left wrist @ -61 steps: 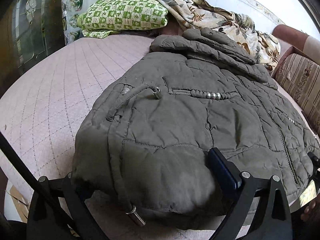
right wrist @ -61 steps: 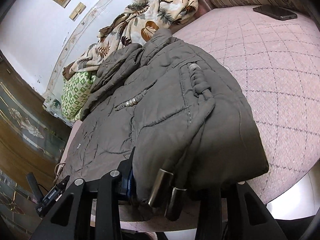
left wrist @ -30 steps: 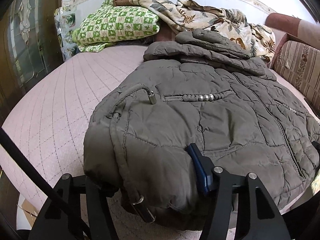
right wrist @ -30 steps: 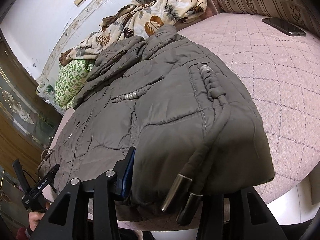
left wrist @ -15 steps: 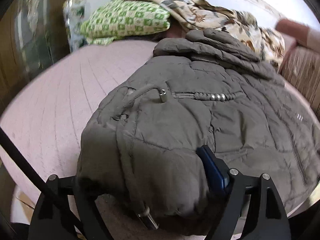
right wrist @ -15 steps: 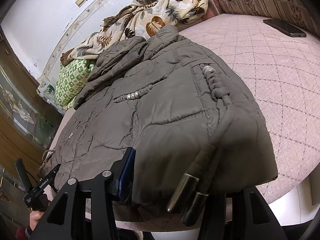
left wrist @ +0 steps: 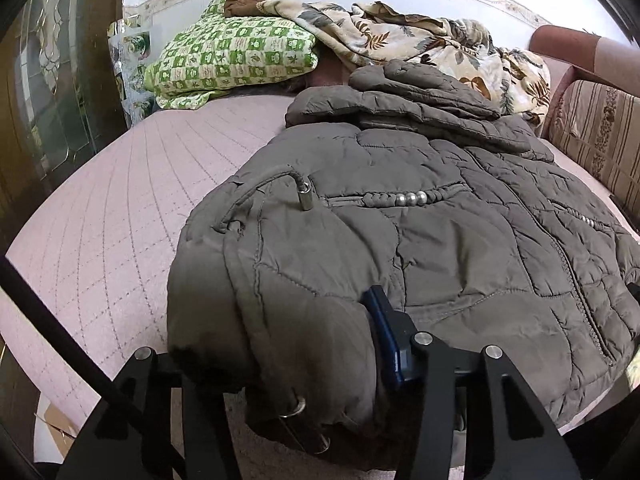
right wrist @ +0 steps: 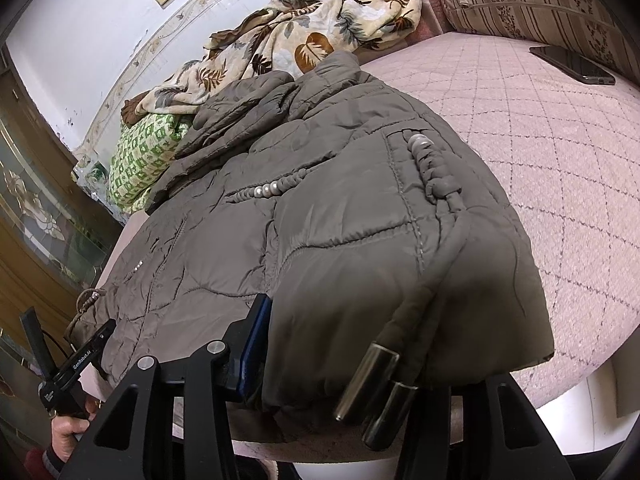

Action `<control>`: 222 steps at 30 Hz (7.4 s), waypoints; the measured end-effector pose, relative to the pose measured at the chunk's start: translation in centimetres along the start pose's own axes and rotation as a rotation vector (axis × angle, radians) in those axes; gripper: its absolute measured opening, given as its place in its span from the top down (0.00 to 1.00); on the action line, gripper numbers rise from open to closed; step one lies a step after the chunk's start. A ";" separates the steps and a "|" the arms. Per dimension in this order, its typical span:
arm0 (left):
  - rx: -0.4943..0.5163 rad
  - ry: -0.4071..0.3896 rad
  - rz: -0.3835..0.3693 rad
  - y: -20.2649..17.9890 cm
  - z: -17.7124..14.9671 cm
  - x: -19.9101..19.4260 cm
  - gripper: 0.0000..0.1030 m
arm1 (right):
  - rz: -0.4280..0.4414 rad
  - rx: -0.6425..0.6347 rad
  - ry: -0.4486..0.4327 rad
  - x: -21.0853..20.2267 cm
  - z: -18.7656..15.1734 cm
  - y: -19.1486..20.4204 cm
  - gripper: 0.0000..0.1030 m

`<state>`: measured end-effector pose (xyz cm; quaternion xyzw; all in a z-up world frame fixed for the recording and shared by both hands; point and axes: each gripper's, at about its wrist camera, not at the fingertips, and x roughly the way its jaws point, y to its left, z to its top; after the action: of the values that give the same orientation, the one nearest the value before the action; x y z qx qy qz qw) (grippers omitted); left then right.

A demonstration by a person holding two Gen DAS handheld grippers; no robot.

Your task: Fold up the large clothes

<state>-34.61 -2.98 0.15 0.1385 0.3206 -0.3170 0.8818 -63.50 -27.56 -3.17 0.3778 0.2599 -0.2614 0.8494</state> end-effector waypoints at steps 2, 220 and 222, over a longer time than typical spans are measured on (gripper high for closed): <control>0.004 -0.004 0.001 0.0 0.0 0.0 0.56 | 0.001 0.000 0.000 0.0 0.0 0.0 0.50; -0.057 0.027 -0.061 -3.8 21.4 10.8 0.04 | -0.012 -0.263 -0.103 10.7 19.7 11.6 0.15; -0.052 0.011 -0.024 -3.8 21.5 11.2 0.04 | -0.004 -0.291 -0.123 11.2 19.6 12.3 0.22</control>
<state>-20.20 -20.77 8.95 0.1134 0.3351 -0.3183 0.8795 -42.69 -38.46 7.21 0.2334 0.2432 -0.2455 0.9089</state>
